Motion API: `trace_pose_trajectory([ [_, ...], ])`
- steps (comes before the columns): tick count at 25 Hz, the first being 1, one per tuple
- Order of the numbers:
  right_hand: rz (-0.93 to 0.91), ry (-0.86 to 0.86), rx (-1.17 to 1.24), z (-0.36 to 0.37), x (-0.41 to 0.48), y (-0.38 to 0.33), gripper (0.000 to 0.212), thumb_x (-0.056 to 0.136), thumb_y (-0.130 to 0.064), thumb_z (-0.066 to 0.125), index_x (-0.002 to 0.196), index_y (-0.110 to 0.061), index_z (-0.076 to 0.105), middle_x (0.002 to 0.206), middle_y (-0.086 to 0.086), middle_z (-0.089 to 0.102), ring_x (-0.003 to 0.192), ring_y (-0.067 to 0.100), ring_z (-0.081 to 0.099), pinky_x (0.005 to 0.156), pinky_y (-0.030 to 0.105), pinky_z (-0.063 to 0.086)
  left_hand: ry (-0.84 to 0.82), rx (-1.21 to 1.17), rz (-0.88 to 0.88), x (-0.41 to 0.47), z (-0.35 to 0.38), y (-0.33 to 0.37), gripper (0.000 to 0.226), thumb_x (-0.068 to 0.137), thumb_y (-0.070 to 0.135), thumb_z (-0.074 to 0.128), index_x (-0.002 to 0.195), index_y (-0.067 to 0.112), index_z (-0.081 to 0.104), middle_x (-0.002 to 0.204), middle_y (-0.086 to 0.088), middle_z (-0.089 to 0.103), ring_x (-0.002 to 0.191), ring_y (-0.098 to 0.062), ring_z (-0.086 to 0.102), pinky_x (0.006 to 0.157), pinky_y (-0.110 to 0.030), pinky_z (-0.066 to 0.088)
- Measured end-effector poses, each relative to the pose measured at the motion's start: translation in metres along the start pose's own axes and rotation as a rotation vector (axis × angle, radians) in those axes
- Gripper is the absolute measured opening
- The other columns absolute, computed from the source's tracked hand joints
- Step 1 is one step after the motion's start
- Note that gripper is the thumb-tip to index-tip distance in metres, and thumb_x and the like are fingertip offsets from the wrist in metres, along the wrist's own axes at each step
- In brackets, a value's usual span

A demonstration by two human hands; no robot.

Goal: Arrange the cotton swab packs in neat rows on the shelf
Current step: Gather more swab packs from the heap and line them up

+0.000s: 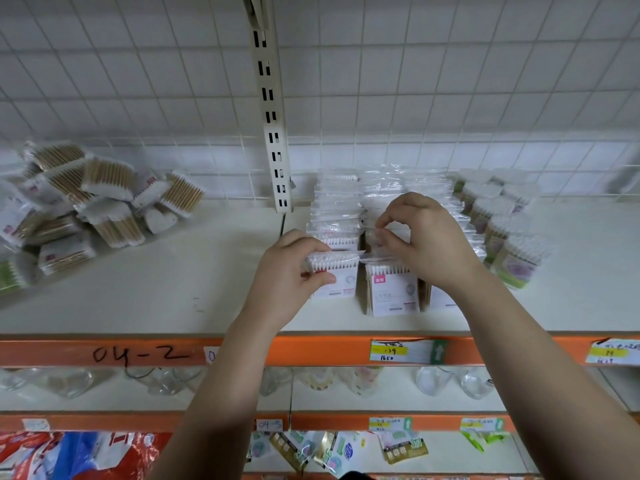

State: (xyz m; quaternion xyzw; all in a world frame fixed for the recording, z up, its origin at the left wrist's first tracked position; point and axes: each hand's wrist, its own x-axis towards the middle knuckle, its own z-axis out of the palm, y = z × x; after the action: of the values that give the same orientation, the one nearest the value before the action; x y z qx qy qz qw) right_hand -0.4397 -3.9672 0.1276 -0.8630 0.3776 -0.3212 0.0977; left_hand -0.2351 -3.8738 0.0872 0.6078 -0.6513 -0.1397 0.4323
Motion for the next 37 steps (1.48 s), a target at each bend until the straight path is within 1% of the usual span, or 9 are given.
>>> trace_pose_trajectory([
  [4, -0.02, 0.003, 0.01, -0.001, -0.002, 0.002, 0.007, 0.083, -0.02, 0.066, 0.087, -0.016, 0.07, 0.092, -0.005, 0.058, 0.092, 0.021, 0.056, 0.079, 0.033, 0.047, 0.036, 0.024, 0.022, 0.003, 0.003, -0.002, 0.032, 0.071, 0.016, 0.083, 0.102, 0.014, 0.072, 0.099, 0.004, 0.053, 0.081, -0.012, 0.06, 0.073, -0.033, 0.056],
  [7, -0.029, 0.01, 0.014, 0.0, -0.002, 0.002, 0.007, 0.084, -0.02, 0.066, 0.088, -0.016, 0.07, 0.093, -0.004, 0.059, 0.093, 0.021, 0.056, 0.08, 0.033, 0.046, 0.037, 0.111, 0.019, 0.009, 0.004, -0.001, 0.037, 0.073, 0.018, 0.081, 0.108, 0.014, 0.071, 0.098, 0.004, 0.05, 0.081, -0.012, 0.055, 0.077, -0.035, 0.054],
  [10, -0.046, 0.015, 0.022, 0.003, 0.001, 0.0, 0.008, 0.085, -0.019, 0.065, 0.09, -0.016, 0.07, 0.096, -0.002, 0.062, 0.095, 0.024, 0.057, 0.082, 0.035, 0.048, 0.051, 0.226, -0.024, 0.012, 0.007, 0.004, 0.051, 0.076, 0.024, 0.079, 0.123, 0.017, 0.06, 0.111, 0.003, 0.045, 0.079, -0.013, 0.054, 0.083, -0.033, 0.05],
  [12, -0.075, 0.025, 0.02, 0.007, 0.004, -0.004, 0.007, 0.085, -0.018, 0.064, 0.089, -0.017, 0.07, 0.095, -0.001, 0.063, 0.095, 0.026, 0.057, 0.083, 0.037, 0.047, 0.064, 0.266, -0.055, 0.01, 0.006, 0.004, 0.058, 0.078, 0.031, 0.077, 0.129, 0.018, 0.053, 0.121, 0.002, 0.042, 0.088, -0.015, 0.057, 0.085, -0.033, 0.05],
  [16, -0.125, 0.024, 0.013, 0.017, 0.012, -0.018, 0.009, 0.085, -0.016, 0.063, 0.092, -0.016, 0.069, 0.096, 0.001, 0.064, 0.095, 0.027, 0.056, 0.085, 0.033, 0.043, 0.117, 0.316, -0.054, -0.005, -0.013, -0.003, 0.053, 0.085, 0.041, 0.067, 0.131, 0.019, 0.051, 0.127, 0.0, 0.044, 0.1, -0.018, 0.057, 0.083, -0.034, 0.05],
  [21, -0.157, -0.01, 0.059, 0.041, 0.026, -0.054, 0.014, 0.085, -0.017, 0.063, 0.098, -0.015, 0.068, 0.101, 0.003, 0.064, 0.099, 0.028, 0.056, 0.085, 0.03, 0.041, 0.201, 0.445, -0.065, -0.028, -0.057, -0.032, 0.041, 0.09, 0.042, 0.059, 0.123, 0.017, 0.058, 0.121, -0.002, 0.052, 0.101, -0.021, 0.058, 0.082, -0.039, 0.051],
  [26, -0.209, -0.068, 0.11, 0.084, 0.05, -0.105, 0.015, 0.086, -0.021, 0.064, 0.1, -0.017, 0.067, 0.103, 0.002, 0.064, 0.103, 0.025, 0.056, 0.088, 0.033, 0.045, 0.245, 0.545, -0.08, -0.049, -0.115, -0.072, 0.049, 0.088, 0.052, 0.042, 0.116, 0.018, 0.062, 0.115, -0.002, 0.057, 0.101, -0.022, 0.059, 0.081, -0.045, 0.051],
  [34, -0.238, -0.082, 0.155, 0.178, 0.1, -0.212, 0.015, 0.087, -0.024, 0.064, 0.101, -0.019, 0.067, 0.102, -0.002, 0.063, 0.099, 0.021, 0.055, 0.084, 0.03, 0.044, 0.3, 0.587, -0.11, -0.08, -0.228, -0.151, 0.043, 0.089, 0.048, 0.045, 0.112, 0.018, 0.064, 0.112, -0.002, 0.06, 0.1, -0.024, 0.06, 0.085, -0.039, 0.048],
  [37, -0.261, -0.084, 0.197, 0.218, 0.117, -0.25, 0.011, 0.085, -0.022, 0.065, 0.096, -0.02, 0.068, 0.098, -0.004, 0.063, 0.096, 0.019, 0.057, 0.08, 0.028, 0.044, 0.314, 0.594, -0.146, -0.095, -0.265, -0.185, 0.04, 0.088, 0.047, 0.046, 0.112, 0.021, 0.064, 0.112, 0.0, 0.061, 0.102, -0.024, 0.059, 0.085, -0.043, 0.048],
])
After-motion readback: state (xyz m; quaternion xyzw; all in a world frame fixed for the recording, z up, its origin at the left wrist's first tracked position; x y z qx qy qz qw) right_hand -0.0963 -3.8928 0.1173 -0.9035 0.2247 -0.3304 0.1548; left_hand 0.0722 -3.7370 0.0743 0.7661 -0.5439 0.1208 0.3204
